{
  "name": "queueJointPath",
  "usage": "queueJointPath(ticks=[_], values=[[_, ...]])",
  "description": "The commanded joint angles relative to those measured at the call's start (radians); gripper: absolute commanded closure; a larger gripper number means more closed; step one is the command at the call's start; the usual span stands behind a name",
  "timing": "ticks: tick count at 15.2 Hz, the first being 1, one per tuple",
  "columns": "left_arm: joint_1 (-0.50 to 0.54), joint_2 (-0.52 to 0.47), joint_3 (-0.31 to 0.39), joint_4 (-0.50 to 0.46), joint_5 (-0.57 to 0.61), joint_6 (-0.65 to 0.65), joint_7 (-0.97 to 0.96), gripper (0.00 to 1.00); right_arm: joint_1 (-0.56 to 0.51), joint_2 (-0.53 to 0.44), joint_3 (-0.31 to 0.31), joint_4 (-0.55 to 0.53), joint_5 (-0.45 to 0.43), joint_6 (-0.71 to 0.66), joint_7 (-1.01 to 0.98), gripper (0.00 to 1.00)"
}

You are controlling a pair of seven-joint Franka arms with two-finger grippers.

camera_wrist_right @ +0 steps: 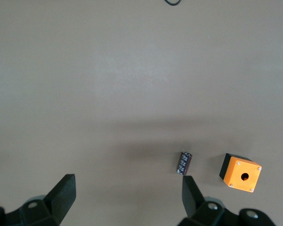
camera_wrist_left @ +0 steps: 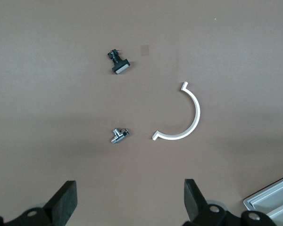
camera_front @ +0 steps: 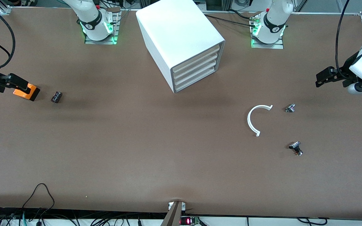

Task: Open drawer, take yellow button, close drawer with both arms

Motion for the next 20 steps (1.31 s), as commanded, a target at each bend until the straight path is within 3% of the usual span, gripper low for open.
queueJointPath(ticks=[1,20], values=[[0.001,0.003,-0.008,0.018,0.017,-0.003,0.025,0.00,0.004,-0.043,-0.003,-0.047,-0.004,0.021,-0.013,0.00],[-0.010,0.051,-0.019,0.094,0.021,-0.037,0.010,0.00,0.004,-0.034,0.002,-0.036,-0.003,0.013,-0.025,0.00]])
